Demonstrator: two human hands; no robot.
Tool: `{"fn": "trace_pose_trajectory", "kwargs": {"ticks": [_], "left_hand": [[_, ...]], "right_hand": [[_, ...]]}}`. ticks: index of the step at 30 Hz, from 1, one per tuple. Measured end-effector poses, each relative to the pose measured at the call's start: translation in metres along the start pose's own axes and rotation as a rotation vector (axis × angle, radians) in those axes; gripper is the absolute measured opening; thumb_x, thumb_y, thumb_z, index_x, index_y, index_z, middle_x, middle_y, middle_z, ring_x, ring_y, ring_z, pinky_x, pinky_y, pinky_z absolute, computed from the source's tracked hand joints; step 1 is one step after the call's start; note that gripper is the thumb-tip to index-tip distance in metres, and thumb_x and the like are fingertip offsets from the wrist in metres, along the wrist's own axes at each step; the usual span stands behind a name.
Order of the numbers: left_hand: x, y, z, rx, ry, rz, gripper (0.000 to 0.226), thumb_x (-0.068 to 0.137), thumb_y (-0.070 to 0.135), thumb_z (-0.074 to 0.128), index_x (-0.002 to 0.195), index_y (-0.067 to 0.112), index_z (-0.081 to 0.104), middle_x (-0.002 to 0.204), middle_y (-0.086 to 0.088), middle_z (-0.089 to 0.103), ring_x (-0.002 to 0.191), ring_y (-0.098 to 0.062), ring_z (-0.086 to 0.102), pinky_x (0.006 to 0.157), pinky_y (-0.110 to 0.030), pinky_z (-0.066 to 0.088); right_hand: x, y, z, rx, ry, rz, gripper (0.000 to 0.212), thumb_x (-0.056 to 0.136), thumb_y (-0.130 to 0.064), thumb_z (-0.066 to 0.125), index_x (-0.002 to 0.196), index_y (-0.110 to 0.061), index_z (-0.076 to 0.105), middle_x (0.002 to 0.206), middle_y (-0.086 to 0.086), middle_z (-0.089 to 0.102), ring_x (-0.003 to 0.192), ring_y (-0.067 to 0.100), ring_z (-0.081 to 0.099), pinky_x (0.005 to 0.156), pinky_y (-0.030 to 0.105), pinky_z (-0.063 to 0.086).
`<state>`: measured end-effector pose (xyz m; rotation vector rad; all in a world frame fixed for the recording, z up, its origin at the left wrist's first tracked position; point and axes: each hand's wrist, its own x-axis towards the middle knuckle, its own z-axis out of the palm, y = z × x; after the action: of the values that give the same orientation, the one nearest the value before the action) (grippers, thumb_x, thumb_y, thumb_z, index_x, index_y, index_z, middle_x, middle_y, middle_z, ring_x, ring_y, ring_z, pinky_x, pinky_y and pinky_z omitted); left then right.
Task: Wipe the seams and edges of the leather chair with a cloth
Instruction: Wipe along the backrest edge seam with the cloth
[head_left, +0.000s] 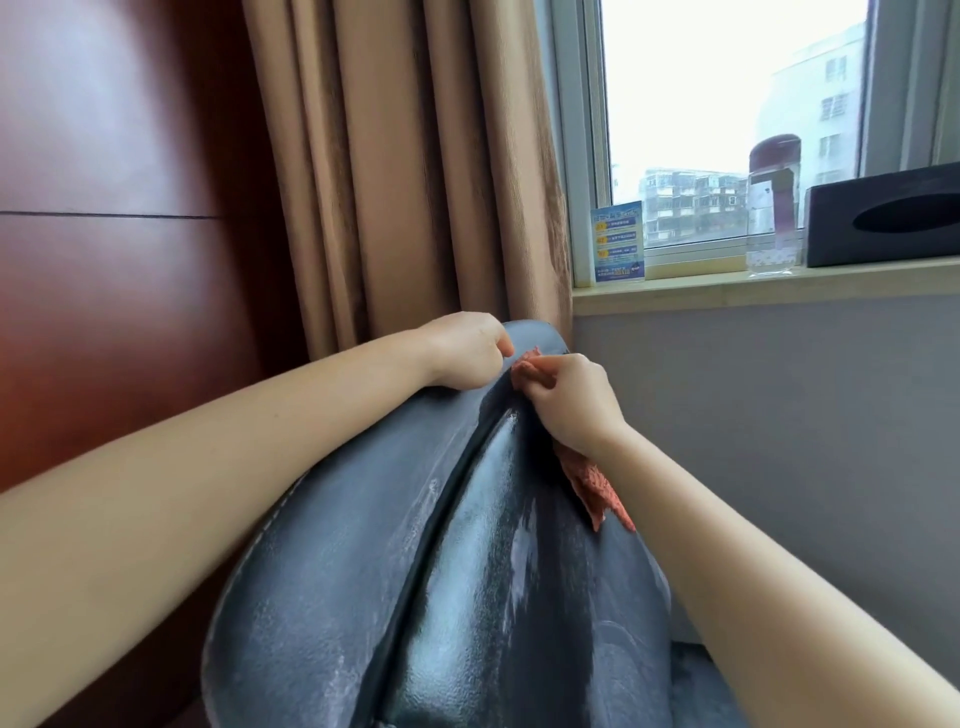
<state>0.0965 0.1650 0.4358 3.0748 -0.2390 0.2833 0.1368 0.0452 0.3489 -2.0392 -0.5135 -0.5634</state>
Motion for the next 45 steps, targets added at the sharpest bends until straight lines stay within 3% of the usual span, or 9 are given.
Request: {"fn": "trace_pose_trajectory", "kwargs": {"ticks": [8,14,20,24,28,31,38,43,45], "left_hand": [[-0.004,0.000,-0.001,0.019,0.006,-0.005,0.051,0.087,0.000,0.032,0.129,0.017,0.057,0.142,0.002,0.048,0.133,-0.016,0.041,0.110,-0.029,0.033],[-0.006,0.003,-0.002,0.016,-0.001,-0.026,0.050,0.088,0.001,0.033,0.129,0.018,0.056,0.142,0.002,0.048,0.132,-0.017,0.042,0.110,-0.029,0.033],[-0.004,0.001,-0.001,-0.034,0.008,-0.038,0.051,0.087,-0.003,0.033,0.127,0.016,0.059,0.138,0.001,0.051,0.129,-0.017,0.045,0.107,-0.028,0.036],[0.004,-0.007,0.002,-0.068,-0.032,-0.010,0.046,0.078,-0.006,0.031,0.094,0.026,0.061,0.094,0.001,0.047,0.089,-0.018,0.042,0.080,-0.025,0.036],[0.005,-0.010,0.001,-0.087,-0.024,0.004,0.043,0.080,-0.004,0.033,0.091,0.028,0.059,0.095,0.004,0.045,0.088,-0.017,0.039,0.077,-0.027,0.038],[0.003,-0.006,0.000,-0.070,-0.016,0.024,0.046,0.080,-0.006,0.034,0.095,0.032,0.055,0.096,0.004,0.038,0.090,-0.014,0.034,0.068,-0.025,0.035],[-0.012,0.001,-0.005,-0.055,-0.005,-0.010,0.053,0.085,-0.006,0.031,0.119,0.016,0.064,0.128,0.001,0.058,0.121,-0.016,0.050,0.104,-0.028,0.039],[-0.011,-0.002,-0.005,-0.016,-0.039,-0.006,0.047,0.079,-0.006,0.030,0.091,0.026,0.061,0.096,0.004,0.048,0.092,-0.015,0.042,0.084,-0.027,0.038],[-0.015,0.000,-0.006,-0.007,-0.037,-0.006,0.051,0.082,-0.007,0.030,0.102,0.020,0.068,0.101,0.005,0.051,0.096,-0.012,0.044,0.092,-0.030,0.041]], "right_hand": [[-0.043,-0.026,-0.014,0.146,-0.142,-0.047,0.032,0.088,-0.024,0.061,0.057,-0.026,0.055,0.056,-0.018,0.051,0.060,-0.005,0.045,0.062,0.015,0.038],[-0.078,-0.036,-0.015,0.164,-0.093,-0.214,0.013,0.087,-0.024,0.063,0.077,-0.026,0.071,0.068,-0.008,0.057,0.065,0.003,0.051,0.065,0.015,0.040],[-0.022,-0.013,-0.004,-0.036,0.004,-0.031,0.021,0.092,-0.029,0.056,0.085,-0.015,0.071,0.078,0.007,0.062,0.080,0.024,0.056,0.070,0.030,0.042],[-0.011,-0.014,-0.005,-0.075,-0.038,0.042,0.021,0.093,-0.028,0.052,0.098,-0.024,0.072,0.105,0.005,0.068,0.100,0.026,0.060,0.082,0.032,0.048],[-0.034,-0.028,-0.015,-0.005,-0.132,-0.015,0.020,0.091,-0.027,0.056,0.073,-0.026,0.066,0.077,-0.007,0.064,0.088,0.017,0.061,0.078,0.026,0.045],[-0.070,-0.045,-0.023,0.108,-0.204,-0.102,0.013,0.088,-0.023,0.061,0.081,-0.022,0.072,0.072,-0.021,0.065,0.075,-0.004,0.057,0.074,0.018,0.043],[-0.159,-0.076,-0.032,0.233,-0.266,-0.342,0.019,0.088,-0.024,0.061,0.070,-0.019,0.062,0.066,-0.001,0.050,0.060,0.010,0.045,0.059,0.015,0.032],[-0.186,-0.082,-0.035,0.274,-0.281,-0.484,0.011,0.087,-0.024,0.059,0.083,-0.025,0.069,0.073,-0.010,0.051,0.066,0.005,0.050,0.065,0.017,0.040],[-0.186,-0.082,-0.035,0.269,-0.282,-0.519,0.015,0.086,-0.026,0.058,0.092,-0.023,0.072,0.076,-0.006,0.054,0.067,0.008,0.053,0.066,0.028,0.047]]}}
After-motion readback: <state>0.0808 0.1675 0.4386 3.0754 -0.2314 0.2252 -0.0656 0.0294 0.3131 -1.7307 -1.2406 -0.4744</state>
